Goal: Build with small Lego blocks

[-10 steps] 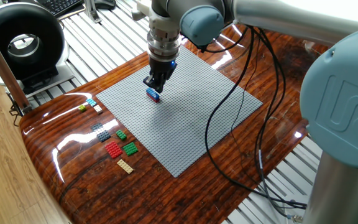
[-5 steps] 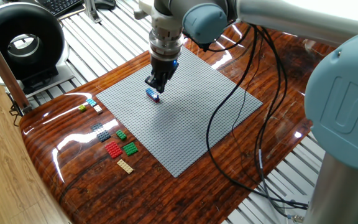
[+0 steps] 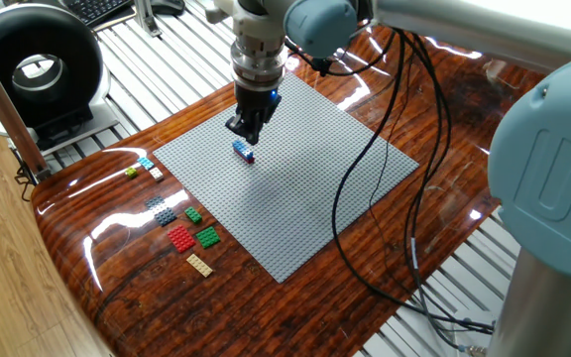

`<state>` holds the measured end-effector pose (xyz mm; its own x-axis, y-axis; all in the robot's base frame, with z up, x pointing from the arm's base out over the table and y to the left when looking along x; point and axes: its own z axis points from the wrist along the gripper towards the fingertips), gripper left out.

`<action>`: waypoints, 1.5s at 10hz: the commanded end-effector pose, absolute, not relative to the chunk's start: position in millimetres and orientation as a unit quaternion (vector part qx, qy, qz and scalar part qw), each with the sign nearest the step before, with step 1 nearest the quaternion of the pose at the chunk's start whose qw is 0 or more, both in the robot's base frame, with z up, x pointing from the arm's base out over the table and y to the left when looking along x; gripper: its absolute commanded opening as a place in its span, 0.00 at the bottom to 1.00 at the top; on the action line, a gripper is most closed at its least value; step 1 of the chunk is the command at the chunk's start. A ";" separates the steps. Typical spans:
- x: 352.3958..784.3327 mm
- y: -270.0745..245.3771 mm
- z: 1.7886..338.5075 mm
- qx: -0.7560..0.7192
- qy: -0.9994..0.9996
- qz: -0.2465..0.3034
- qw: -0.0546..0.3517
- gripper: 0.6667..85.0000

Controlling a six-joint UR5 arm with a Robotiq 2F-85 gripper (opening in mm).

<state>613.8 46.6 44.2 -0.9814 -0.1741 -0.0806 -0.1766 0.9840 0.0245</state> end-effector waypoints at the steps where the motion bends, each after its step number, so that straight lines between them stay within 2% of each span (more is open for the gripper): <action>1: 614.1 47.2 48.5 -0.103 0.994 0.013 0.037 0.01; 4: 628.1 70.5 33.4 -0.085 0.995 0.013 0.046 0.01; 12: 629.6 82.8 43.5 -0.072 0.996 0.026 0.043 0.01; 15: 633.6 90.6 31.6 -0.067 0.996 0.030 0.050 0.01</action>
<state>630.0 84.6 37.3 -0.9854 -0.1442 -0.0908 -0.1479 0.9884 0.0353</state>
